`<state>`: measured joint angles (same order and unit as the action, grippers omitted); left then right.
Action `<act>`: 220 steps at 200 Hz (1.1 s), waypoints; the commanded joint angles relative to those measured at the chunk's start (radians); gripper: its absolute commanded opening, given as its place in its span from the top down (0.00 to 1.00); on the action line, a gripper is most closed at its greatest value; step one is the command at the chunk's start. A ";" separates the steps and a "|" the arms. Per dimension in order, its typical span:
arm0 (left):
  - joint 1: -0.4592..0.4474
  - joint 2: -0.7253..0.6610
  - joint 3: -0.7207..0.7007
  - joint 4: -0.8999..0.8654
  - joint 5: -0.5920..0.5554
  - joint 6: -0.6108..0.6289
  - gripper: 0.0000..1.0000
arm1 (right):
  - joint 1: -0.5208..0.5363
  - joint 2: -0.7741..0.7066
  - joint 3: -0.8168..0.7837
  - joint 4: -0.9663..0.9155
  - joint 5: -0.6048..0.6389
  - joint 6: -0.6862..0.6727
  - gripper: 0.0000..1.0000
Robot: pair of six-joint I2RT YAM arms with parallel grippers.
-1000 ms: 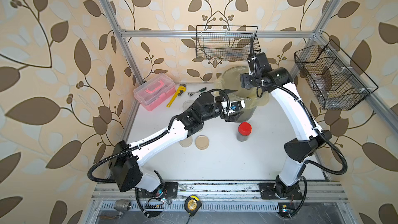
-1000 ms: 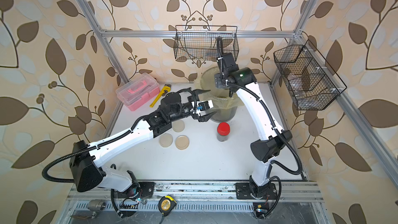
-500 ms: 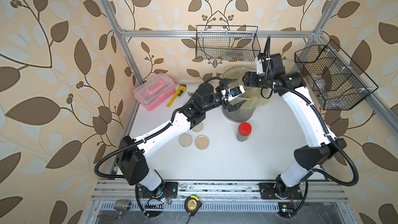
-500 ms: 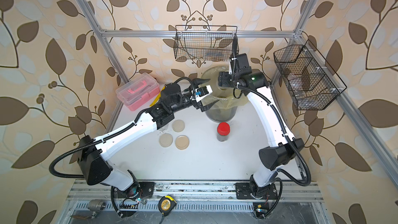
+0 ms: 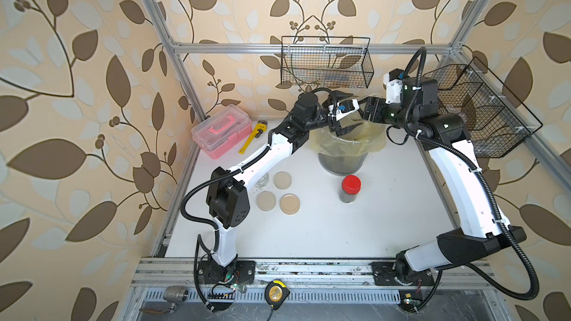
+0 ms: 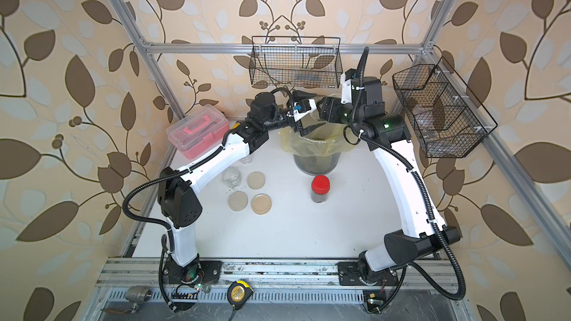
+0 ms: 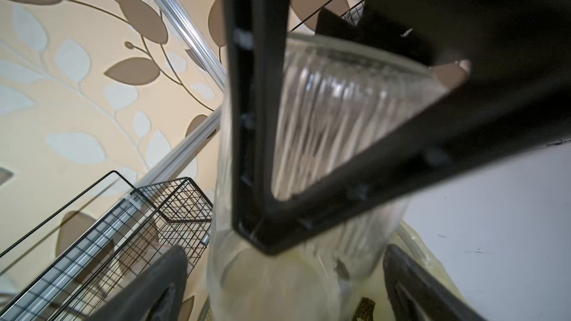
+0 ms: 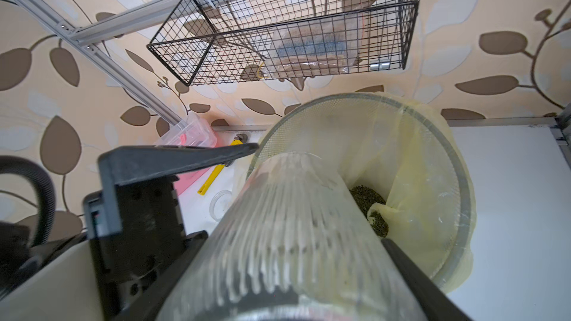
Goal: Empty moldy tea leaves from jars
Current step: Pour the moldy tea leaves from the jar into the trash bin.
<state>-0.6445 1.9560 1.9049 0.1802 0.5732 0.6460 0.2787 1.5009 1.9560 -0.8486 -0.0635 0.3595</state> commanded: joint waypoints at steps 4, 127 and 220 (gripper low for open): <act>-0.001 0.021 0.084 0.012 0.081 -0.046 0.07 | -0.001 -0.019 -0.015 0.075 -0.052 0.004 0.94; -0.001 0.044 0.044 0.159 -0.023 -0.469 0.32 | 0.002 0.043 -0.053 0.185 -0.162 0.133 0.94; -0.001 -0.064 -0.128 0.208 -0.110 -0.461 0.01 | 0.149 0.177 0.165 -0.093 0.671 -0.187 0.98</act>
<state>-0.6418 2.0090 1.8370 0.2913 0.5240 0.1825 0.3550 1.6424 2.0323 -0.8448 0.2058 0.3439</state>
